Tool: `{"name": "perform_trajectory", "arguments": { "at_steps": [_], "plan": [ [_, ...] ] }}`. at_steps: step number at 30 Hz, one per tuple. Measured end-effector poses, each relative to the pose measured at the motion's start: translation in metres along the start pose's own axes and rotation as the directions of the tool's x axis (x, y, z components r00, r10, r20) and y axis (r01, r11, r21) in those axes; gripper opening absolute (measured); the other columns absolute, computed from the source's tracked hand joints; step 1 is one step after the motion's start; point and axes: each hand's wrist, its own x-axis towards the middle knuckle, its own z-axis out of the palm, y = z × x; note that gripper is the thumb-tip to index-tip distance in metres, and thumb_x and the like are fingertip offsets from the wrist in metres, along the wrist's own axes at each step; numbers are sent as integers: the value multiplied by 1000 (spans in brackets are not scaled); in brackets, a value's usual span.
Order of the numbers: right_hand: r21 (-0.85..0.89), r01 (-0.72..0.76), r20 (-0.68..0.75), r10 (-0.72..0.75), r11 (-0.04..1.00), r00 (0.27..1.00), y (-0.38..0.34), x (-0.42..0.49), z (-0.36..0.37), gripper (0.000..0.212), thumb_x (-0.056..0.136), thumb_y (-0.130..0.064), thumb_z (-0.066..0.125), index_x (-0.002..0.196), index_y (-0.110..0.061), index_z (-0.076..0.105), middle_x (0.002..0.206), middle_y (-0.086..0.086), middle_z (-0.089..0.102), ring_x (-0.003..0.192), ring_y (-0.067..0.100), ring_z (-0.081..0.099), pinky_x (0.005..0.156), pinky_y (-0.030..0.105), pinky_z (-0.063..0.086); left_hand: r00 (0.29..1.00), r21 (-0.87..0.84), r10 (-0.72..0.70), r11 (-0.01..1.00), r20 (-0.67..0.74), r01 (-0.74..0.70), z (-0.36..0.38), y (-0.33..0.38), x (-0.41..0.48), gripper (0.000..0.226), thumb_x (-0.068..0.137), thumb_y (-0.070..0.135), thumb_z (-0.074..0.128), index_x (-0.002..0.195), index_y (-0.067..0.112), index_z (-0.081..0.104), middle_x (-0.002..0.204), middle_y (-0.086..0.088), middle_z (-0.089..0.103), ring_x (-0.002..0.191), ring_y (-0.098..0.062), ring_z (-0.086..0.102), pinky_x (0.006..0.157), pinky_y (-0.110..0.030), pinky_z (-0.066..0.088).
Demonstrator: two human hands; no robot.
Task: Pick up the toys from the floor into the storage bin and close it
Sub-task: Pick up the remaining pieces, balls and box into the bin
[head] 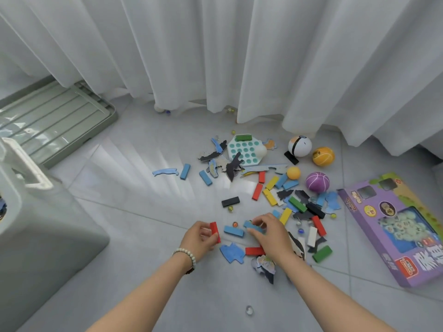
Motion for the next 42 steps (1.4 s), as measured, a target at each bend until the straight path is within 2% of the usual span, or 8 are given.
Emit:
{"name": "perform_trajectory", "arguments": {
  "at_steps": [4, 8, 13, 17, 24, 31, 36, 42],
  "plan": [
    [589, -153, 67, 141, 793, 988, -40, 0, -10, 16, 80, -24, 73, 91, -13, 68, 83, -1, 66, 75, 9, 59, 63, 11, 46, 977, -512, -151, 834, 149, 207, -2, 24, -2, 29, 92, 3, 45, 119, 12, 53, 113, -17, 55, 98, -28, 65, 83, -33, 55],
    [595, -120, 226, -22, 795, 974, -63, 1, -13, 10, 81, -24, 72, 87, -17, 69, 80, -2, 68, 71, 8, 61, 57, 8, 45, 897, -736, -163, 520, 412, 433, -6, 41, -7, 42, 96, 42, 40, 113, 8, 58, 117, -14, 61, 93, -31, 66, 81, -41, 55],
    [283, -73, 73, 54, 956, 996, -32, 7, -8, 23, 78, -24, 75, 98, -25, 64, 104, -7, 56, 98, 11, 50, 79, 18, 39, 946, -645, -261, 693, 192, 322, -5, 35, -3, 27, 97, 33, 45, 94, 9, 57, 87, -7, 57, 79, -21, 62, 66, -32, 53],
    [50, 22, 143, -29, 998, 989, -20, 5, 7, 44, 77, -27, 75, 117, -31, 58, 114, -10, 39, 113, 4, 32, 95, 14, 28, 939, -640, -328, 702, 98, 312, -11, 20, 0, 23, 97, 28, 45, 91, 8, 55, 83, -8, 56, 78, -22, 60, 64, -32, 52],
    [-135, 136, 155, -114, 981, 981, -20, 10, 36, 36, 80, -22, 70, 114, -27, 58, 109, -9, 40, 104, 7, 38, 85, 12, 36, 931, -655, -347, 679, 110, 331, -17, 18, 2, 31, 98, 36, 42, 95, 8, 56, 89, -11, 58, 77, -24, 58, 71, -38, 51],
    [-97, 68, 72, -61, 993, 996, -22, 15, 41, 17, 82, -21, 67, 98, -22, 61, 97, -8, 47, 87, 7, 49, 69, 7, 37, 910, -671, -367, 627, 193, 395, -20, 19, 10, 48, 96, 50, 36, 104, 9, 60, 101, -12, 63, 87, -27, 61, 72, -41, 53],
    [243, -76, -78, 97, 967, 992, -30, 19, 37, 17, 77, -16, 73, 85, -24, 61, 93, -2, 59, 79, 4, 53, 66, 5, 39, 893, -682, -369, 585, 257, 438, -20, 17, 13, 52, 96, 51, 35, 112, 7, 58, 104, -13, 63, 87, -29, 61, 77, -42, 52],
    [463, 41, 138, -118, 886, 983, -72, 16, 32, 18, 72, -20, 78, 88, -25, 70, 96, -7, 64, 89, 4, 60, 78, 17, 50, 881, -773, -245, 423, 405, 473, -13, 25, 23, 60, 96, 54, 26, 116, 6, 56, 107, -17, 67, 90, -35, 67, 75, -43, 55]
  ]
}}
